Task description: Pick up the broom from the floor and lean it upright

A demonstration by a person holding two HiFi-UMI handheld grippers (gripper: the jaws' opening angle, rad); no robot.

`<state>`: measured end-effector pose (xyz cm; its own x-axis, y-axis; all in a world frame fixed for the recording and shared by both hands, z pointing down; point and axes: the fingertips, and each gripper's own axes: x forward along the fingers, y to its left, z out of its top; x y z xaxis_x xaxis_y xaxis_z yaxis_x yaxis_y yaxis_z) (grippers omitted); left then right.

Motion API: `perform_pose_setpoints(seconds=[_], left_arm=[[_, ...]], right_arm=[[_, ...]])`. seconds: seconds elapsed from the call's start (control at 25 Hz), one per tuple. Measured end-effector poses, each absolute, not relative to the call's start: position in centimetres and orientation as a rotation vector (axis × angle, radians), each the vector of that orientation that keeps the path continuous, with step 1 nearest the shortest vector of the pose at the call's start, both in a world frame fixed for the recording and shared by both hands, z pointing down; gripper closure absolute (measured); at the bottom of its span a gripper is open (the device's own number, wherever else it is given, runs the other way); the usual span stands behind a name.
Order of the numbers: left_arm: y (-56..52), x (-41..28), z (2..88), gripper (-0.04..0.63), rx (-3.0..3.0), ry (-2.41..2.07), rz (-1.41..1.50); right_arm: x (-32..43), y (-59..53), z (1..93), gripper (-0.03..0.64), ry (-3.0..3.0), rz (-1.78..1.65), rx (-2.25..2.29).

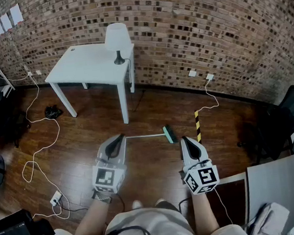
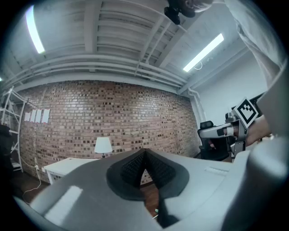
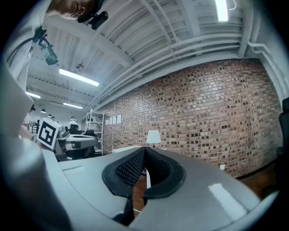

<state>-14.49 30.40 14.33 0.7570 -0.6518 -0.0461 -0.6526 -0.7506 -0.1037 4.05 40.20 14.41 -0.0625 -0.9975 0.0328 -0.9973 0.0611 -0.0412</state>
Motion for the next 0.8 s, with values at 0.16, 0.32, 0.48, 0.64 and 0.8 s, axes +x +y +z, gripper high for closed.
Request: perform_pose_setpoints(seconds=[0.16,0.32,0.48,0.64,0.8], left_arm=[[30.0,-15.5,15.2,0.595,-2.841,1.034,-0.004],[28.6,-16.0,15.7,0.595,-2.846,1.036,-0.006],[26.8,-14.9,16.5,0.595,-2.84,1.026,-0.03],[23.7,-13.3,16.9,0.595,-2.843,1.046,-0.045],[20.4,-11.3,17.1,0.595,-2.834,1.067,-0.058]], right_arm=[[3.1,39.9,14.6,0.604,2.265,-0.073,-2.164],[2.0,39.1,15.2,0.604,2.281,-0.082,-2.158],[3.2,37.1,16.2,0.604,2.274,-0.123,-2.158],[4.8,33.6,16.4,0.604,2.294,-0.129,-2.137],[6.7,29.2,16.5,0.604,2.354,-0.111,-2.086]])
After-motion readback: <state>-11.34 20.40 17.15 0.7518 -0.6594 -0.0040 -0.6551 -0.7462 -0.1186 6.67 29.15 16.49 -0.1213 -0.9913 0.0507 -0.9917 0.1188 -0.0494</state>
